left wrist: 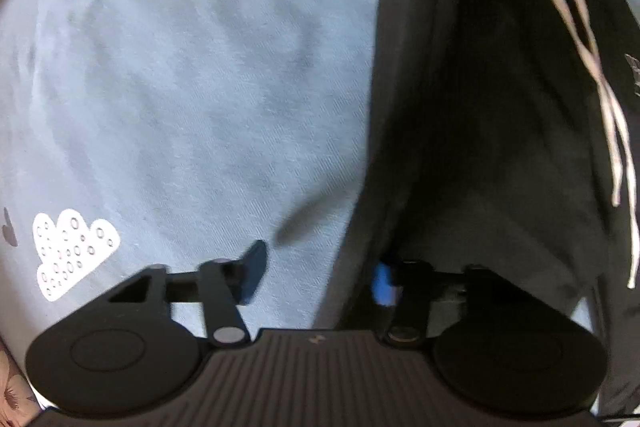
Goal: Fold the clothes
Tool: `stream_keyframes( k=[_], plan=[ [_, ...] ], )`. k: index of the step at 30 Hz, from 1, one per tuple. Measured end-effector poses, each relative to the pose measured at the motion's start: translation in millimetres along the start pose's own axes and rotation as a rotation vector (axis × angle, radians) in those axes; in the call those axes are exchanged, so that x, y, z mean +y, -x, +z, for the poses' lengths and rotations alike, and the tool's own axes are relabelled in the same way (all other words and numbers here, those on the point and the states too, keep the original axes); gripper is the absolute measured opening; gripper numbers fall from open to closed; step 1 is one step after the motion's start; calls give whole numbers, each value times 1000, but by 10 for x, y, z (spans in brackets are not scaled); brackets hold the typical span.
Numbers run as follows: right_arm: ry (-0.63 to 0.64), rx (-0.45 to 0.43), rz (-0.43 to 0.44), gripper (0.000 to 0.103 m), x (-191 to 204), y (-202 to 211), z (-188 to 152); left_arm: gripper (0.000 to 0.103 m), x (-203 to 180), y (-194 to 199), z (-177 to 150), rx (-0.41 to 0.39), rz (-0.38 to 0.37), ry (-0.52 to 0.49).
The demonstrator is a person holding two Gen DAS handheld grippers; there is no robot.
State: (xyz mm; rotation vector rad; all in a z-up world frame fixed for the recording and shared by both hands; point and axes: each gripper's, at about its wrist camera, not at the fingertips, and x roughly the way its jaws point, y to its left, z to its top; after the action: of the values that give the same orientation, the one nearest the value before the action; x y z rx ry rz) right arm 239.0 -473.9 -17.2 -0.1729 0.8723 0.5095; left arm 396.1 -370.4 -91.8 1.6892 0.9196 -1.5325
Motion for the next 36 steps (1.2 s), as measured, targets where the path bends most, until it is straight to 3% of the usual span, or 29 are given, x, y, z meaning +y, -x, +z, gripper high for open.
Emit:
stream_keyframes(
  k=[3, 6, 12, 22, 29, 36],
  plan=[
    [10, 0, 4, 8, 31, 55, 15, 11, -110, 39, -49, 12, 4, -5],
    [10, -2, -2, 8, 46, 77, 27, 7, -190, 100, -119, 3, 33, 40],
    [18, 7, -26, 8, 98, 97, 32, 6, -407, 319, -253, -41, 92, 124],
    [48, -6, -32, 8, 350, 381, 88, 6, -1128, 937, -492, -109, 155, 215],
    [117, 5, 0, 9, 689, 657, 114, 6, -1842, 1171, -610, -115, 89, 185],
    [244, 102, 39, 9, 1161, 767, -5, 5, -2351, 1118, -217, -129, -35, 87]
  ],
)
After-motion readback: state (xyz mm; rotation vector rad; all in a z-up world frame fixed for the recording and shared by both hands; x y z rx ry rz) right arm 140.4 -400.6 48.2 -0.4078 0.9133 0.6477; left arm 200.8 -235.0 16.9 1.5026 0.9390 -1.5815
